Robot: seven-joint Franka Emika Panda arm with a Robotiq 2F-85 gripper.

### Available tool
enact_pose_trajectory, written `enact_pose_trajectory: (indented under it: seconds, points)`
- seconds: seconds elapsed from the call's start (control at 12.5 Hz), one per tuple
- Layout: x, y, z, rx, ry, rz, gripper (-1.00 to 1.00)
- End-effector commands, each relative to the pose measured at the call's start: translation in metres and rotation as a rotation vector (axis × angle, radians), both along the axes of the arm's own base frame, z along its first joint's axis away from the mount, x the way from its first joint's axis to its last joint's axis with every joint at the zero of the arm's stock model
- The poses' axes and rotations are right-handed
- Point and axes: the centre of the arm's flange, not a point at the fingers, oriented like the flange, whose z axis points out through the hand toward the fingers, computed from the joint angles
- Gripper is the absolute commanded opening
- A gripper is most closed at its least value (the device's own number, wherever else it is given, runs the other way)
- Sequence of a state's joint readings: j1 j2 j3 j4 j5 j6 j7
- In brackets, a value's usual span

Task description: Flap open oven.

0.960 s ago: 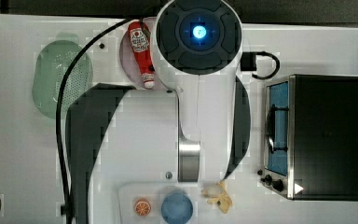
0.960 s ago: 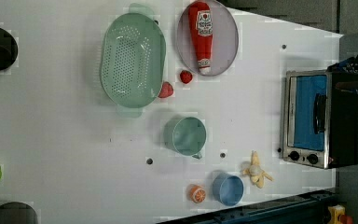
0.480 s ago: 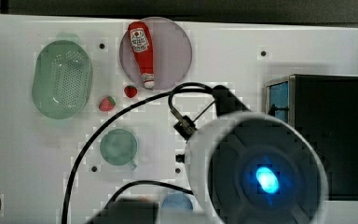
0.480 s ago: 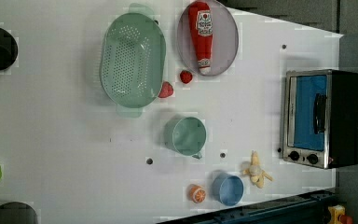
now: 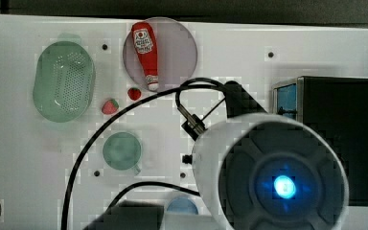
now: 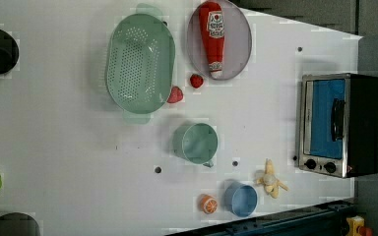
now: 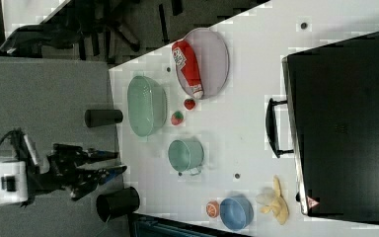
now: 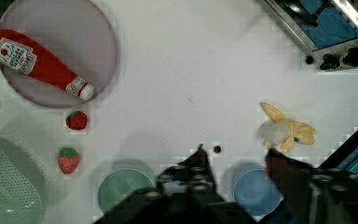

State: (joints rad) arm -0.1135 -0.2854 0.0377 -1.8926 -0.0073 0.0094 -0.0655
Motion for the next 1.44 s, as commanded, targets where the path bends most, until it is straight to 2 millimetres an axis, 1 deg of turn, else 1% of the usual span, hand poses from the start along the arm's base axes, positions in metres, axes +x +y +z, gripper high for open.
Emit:
enact_pose_trajectory:
  seconds: [0.08, 0.24, 0.4, 0.48, 0.72, 0.88, 1.2, 1.44]
  points:
    - [0.001, -0.018, -0.014, 0.009, 0.032, -0.085, -0.65]
    - [0.004, -0.038, -0.025, 0.023, 0.050, -0.044, -0.65]
    - [0.007, -0.066, -0.041, 0.040, 0.062, 0.080, -0.65]
    - [0.009, -0.081, -0.052, 0.046, 0.068, 0.166, -0.65]
    - [0.016, -0.124, -0.089, 0.027, 0.035, 0.424, -0.65]
    - [0.016, -0.152, -0.116, -0.005, 0.013, 0.560, -0.65]
    - [0.007, -0.198, -0.179, -0.043, -0.034, 0.654, -0.65]
    - [0.008, -0.222, -0.214, -0.116, -0.078, 0.742, -0.65]
